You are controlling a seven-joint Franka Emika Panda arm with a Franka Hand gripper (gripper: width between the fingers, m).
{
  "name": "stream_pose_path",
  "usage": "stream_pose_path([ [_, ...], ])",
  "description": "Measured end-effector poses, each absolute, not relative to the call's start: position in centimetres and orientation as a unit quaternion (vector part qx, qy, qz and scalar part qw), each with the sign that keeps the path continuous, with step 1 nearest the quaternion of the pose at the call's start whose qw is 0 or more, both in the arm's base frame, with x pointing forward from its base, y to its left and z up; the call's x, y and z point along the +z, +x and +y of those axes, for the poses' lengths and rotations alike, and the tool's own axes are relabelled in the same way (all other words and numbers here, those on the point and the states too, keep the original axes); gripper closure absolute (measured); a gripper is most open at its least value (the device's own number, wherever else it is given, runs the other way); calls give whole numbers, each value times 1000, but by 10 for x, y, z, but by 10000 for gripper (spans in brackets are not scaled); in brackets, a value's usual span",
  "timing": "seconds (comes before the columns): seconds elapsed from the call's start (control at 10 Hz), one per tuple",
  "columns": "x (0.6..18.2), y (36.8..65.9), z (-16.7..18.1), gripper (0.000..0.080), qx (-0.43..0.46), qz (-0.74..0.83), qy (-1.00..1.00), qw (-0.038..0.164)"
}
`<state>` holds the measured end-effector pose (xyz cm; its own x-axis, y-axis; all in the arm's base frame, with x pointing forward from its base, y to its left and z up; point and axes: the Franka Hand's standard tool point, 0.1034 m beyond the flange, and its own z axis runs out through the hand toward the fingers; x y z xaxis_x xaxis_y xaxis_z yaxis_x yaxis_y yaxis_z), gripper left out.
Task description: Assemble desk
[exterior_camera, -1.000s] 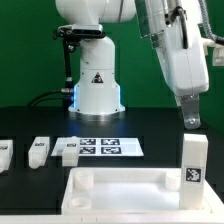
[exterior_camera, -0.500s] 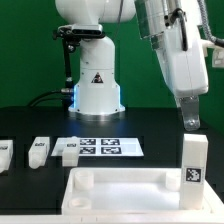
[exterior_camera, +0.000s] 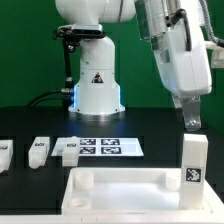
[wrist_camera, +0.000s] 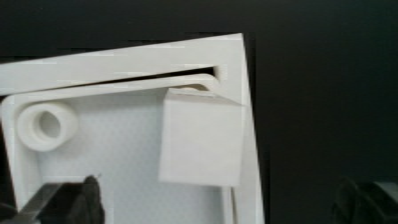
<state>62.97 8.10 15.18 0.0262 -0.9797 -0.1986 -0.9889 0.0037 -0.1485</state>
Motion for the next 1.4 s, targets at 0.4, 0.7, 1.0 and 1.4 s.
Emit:
stream_pose_path([
  [0.4, 157, 615, 67, 151, 2, 581, -805, 121],
  [0.7, 154, 612, 65, 151, -12, 488, -865, 119],
  [1.0, 120, 560, 43, 151, -2, 362, -928, 92],
  [1.4, 110, 550, 32, 151, -18, 224, -972, 71],
])
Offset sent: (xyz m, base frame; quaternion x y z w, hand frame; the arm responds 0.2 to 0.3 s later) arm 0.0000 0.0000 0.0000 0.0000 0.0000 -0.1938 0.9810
